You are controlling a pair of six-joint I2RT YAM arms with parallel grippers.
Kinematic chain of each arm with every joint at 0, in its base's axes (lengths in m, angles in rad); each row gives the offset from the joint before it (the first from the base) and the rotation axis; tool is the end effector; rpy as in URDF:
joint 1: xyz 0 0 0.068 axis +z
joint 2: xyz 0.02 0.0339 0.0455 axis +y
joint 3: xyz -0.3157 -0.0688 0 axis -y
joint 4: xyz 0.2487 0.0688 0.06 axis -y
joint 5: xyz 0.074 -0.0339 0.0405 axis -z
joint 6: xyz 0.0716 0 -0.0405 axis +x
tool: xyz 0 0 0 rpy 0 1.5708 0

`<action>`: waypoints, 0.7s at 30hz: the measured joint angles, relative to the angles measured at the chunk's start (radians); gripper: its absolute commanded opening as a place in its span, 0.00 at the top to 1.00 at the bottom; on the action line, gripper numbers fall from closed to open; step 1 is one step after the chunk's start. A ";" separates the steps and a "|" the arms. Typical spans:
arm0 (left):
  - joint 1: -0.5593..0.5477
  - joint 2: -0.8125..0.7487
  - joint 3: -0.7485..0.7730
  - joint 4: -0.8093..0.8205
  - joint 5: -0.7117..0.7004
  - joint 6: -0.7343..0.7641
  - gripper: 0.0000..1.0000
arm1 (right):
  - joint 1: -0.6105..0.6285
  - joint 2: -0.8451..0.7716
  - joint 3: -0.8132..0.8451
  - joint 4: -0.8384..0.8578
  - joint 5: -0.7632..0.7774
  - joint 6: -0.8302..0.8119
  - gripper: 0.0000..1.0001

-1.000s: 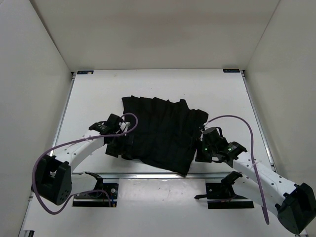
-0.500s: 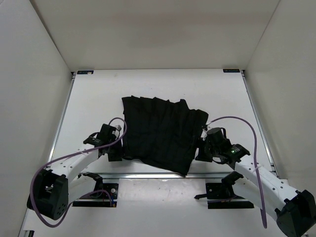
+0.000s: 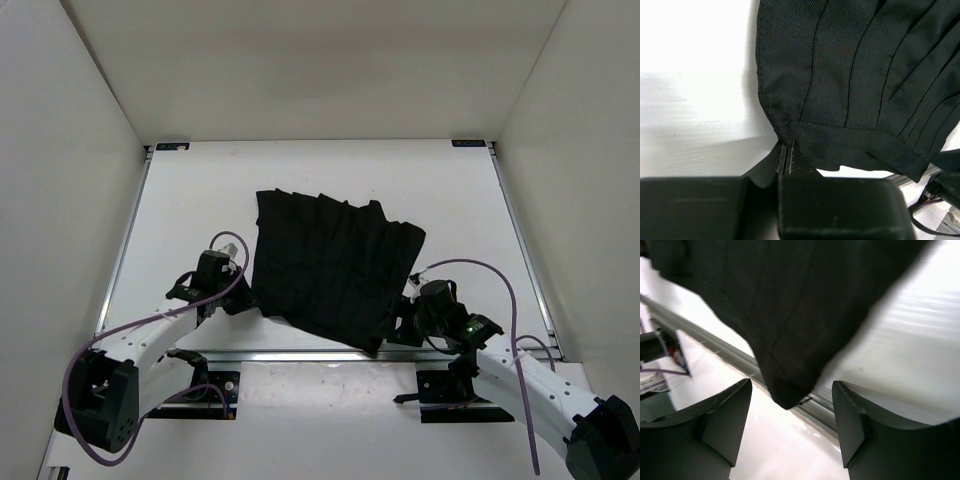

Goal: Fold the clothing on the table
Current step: Flatten the skirt out

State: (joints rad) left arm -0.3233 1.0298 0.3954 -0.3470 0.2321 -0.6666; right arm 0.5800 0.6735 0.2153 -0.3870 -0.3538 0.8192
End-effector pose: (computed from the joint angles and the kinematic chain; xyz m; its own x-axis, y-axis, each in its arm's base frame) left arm 0.1590 -0.0706 0.1656 -0.8856 -0.3379 -0.3186 -0.1491 0.8566 -0.4940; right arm 0.0839 0.0846 0.1486 -0.9434 0.2013 -0.2637 -0.0251 0.7493 0.6618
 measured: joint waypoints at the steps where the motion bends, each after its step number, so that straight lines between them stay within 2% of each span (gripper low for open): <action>1: 0.001 -0.002 -0.006 0.012 0.000 -0.003 1.00 | 0.002 0.008 -0.010 0.028 -0.012 0.010 0.42; 3: 0.002 -0.010 -0.021 0.026 0.002 -0.008 1.00 | 0.008 0.029 -0.027 0.082 -0.031 0.028 0.47; 5: 0.005 -0.021 -0.037 0.035 0.002 -0.013 1.00 | 0.023 0.067 -0.034 0.127 -0.040 0.041 0.59; 6: 0.006 -0.032 -0.047 0.040 0.003 -0.015 1.00 | 0.027 0.088 -0.035 0.145 -0.047 0.042 0.76; 8: 0.008 -0.052 -0.057 0.041 0.004 -0.019 1.00 | 0.027 0.134 -0.038 0.169 -0.056 0.037 0.99; 10: 0.014 -0.073 -0.060 0.042 0.009 -0.024 1.00 | -0.003 0.183 -0.032 0.172 -0.076 0.029 1.00; 13: 0.047 -0.078 -0.018 0.032 0.017 -0.035 1.00 | -0.142 0.285 0.085 0.083 -0.100 -0.059 1.00; 16: 0.100 0.097 0.228 -0.001 0.032 -0.020 1.00 | -0.280 0.523 0.439 -0.030 -0.104 -0.184 1.00; 21: 0.142 0.474 0.974 -0.072 0.048 0.031 1.00 | -0.346 0.927 1.253 -0.200 -0.029 -0.397 1.00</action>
State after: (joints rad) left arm -0.1810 1.5040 1.3689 -0.4191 0.2798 -0.6357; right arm 0.2344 1.6005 1.4681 -0.5873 -0.3824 0.4221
